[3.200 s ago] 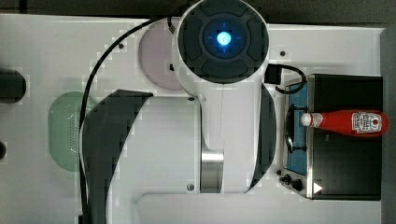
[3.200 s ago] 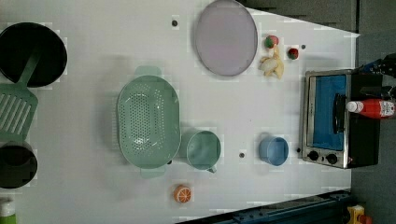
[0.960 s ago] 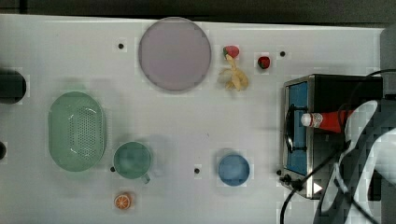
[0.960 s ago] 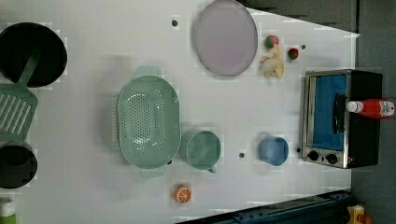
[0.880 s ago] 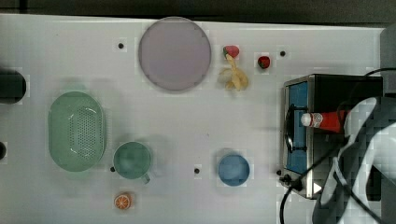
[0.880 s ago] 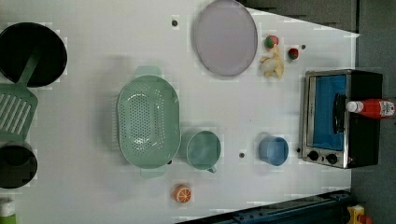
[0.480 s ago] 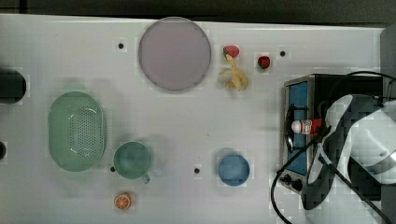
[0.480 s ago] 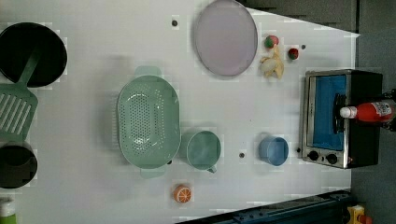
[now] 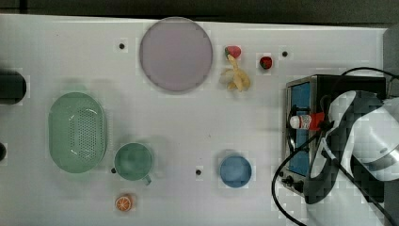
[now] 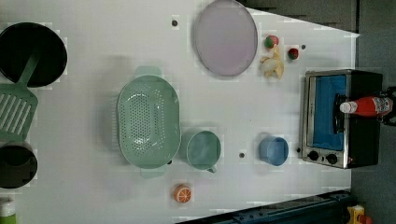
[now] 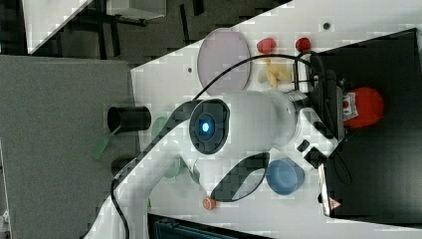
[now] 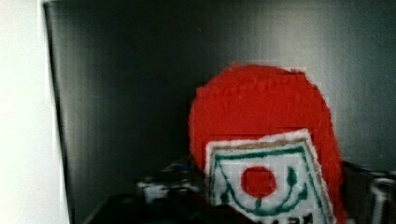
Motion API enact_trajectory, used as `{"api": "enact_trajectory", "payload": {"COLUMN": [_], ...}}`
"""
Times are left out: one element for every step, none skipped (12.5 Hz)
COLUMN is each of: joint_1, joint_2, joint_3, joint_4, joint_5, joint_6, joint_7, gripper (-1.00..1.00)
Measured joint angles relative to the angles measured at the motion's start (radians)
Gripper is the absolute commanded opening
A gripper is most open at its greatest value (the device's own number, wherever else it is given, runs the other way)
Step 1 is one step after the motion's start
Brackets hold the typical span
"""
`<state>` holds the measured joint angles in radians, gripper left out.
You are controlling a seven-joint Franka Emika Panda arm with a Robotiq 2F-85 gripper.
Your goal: Pick Ketchup from oven and place it on table.
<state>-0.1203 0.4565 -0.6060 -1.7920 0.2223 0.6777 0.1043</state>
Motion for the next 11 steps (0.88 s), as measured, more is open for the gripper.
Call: {"api": "enact_trajectory", "payload": {"joint_1": [0.004, 0.003, -0.002, -0.005, -0.006, -0.01, -0.01, -0.004, 0.01, 0.027, 0.044], "joint_2": [0.0, -0.003, -0.008, -0.018, -0.034, -0.06, -0.085, -0.109, -0.131, -0.152, -0.179], "joint_3": [-0.011, -0.017, -0.014, -0.011, -0.011, -0.006, -0.001, -0.002, -0.009, -0.013, -0.011], "joint_4": [-0.002, 0.006, 0.021, 0.032, 0.041, 0.05, 0.063, 0.084, 0.119, 0.157, 0.188], "joint_5": [0.003, -0.001, -0.016, -0.023, -0.032, -0.022, -0.02, -0.047, -0.09, -0.146, -0.171], "joint_6": [0.007, -0.007, -0.037, -0.062, -0.083, -0.133, -0.175, -0.216, -0.274, -0.32, -0.35], "joint_7": [0.001, 0.001, 0.001, 0.001, 0.001, 0.001, 0.001, 0.0, -0.001, -0.001, 0.0], "gripper": [0.27, 0.27, 0.27, 0.27, 0.27, 0.27, 0.27, 0.27, 0.27, 0.27, 0.27]}}
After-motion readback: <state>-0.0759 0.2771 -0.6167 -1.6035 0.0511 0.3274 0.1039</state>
